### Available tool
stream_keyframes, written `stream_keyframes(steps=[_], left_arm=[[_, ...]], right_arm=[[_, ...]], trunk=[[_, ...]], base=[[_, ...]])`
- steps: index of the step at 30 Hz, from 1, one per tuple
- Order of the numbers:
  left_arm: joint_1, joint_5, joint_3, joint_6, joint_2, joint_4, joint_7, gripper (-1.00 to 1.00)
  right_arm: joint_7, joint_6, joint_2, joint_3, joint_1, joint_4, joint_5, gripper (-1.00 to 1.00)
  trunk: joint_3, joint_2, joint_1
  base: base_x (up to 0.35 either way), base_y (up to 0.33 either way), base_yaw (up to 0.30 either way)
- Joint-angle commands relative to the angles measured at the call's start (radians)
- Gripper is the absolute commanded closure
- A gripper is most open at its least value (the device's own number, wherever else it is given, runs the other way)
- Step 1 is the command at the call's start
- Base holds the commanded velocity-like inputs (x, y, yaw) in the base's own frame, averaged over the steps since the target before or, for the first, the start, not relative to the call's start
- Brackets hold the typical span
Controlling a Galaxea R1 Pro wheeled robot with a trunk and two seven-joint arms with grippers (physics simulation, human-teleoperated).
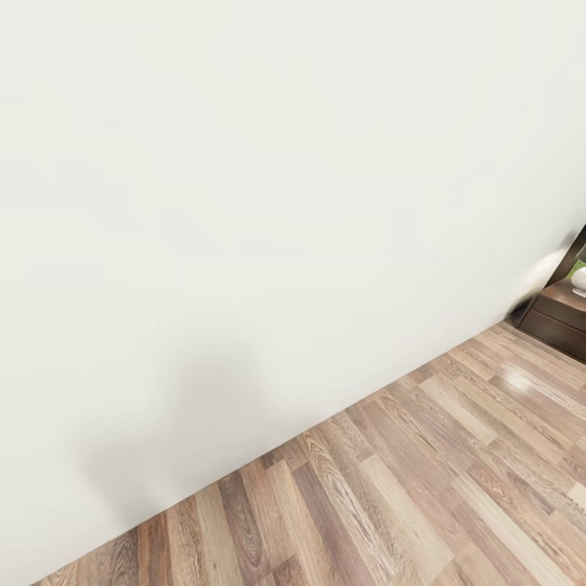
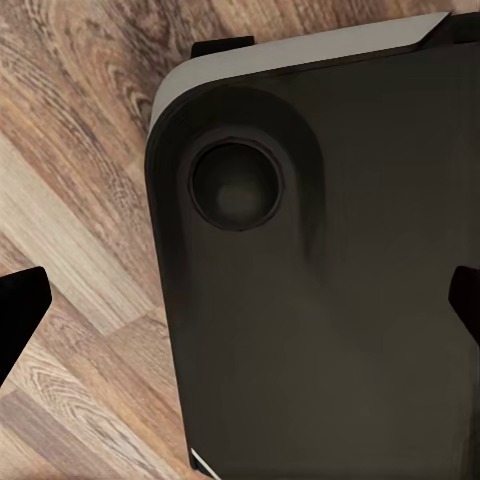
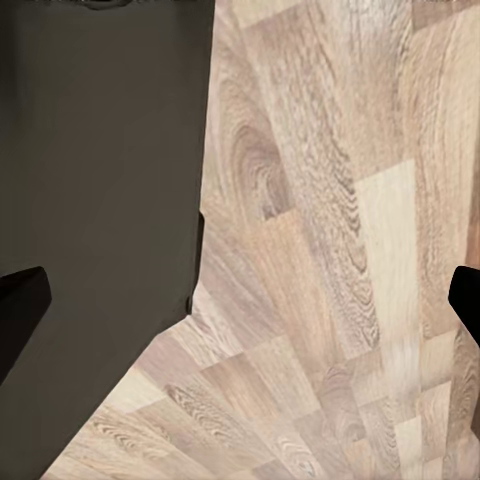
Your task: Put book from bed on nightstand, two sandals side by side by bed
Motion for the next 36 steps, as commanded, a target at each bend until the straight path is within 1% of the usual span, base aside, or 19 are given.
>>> stream_keyframes(steps=[1,9,18,36], left_arm=[[-0.001,0.009,-0.009,-0.004,0.0,0.001,0.004,-1.0],[-0.001,0.009,-0.009,-0.004,0.001,0.001,0.004,-1.0],[-0.001,0.009,-0.009,-0.004,0.001,0.001,0.004,-1.0],[-0.001,0.009,-0.009,-0.004,0.001,0.001,0.004,-1.0]], right_arm=[[-0.003,0.004,0.0,0.008,-0.001,0.001,-0.001,-1.0],[-0.003,0.003,0.001,0.008,-0.001,0.001,-0.001,-1.0],[-0.003,0.003,0.001,0.008,-0.001,0.002,-0.001,-1.0],[-0.003,0.003,0.002,0.008,-0.001,0.002,-0.002,-1.0]], trunk=[[-0.001,0.0,0.0],[-0.001,0.0,0.0],[-0.001,0.0,0.0],[-0.001,0.0,0.0]], base=[[0.0,0.0,0.0],[0.0,0.0,-0.007],[0.0,0.0,-0.061],[0.0,0.0,-0.123]])
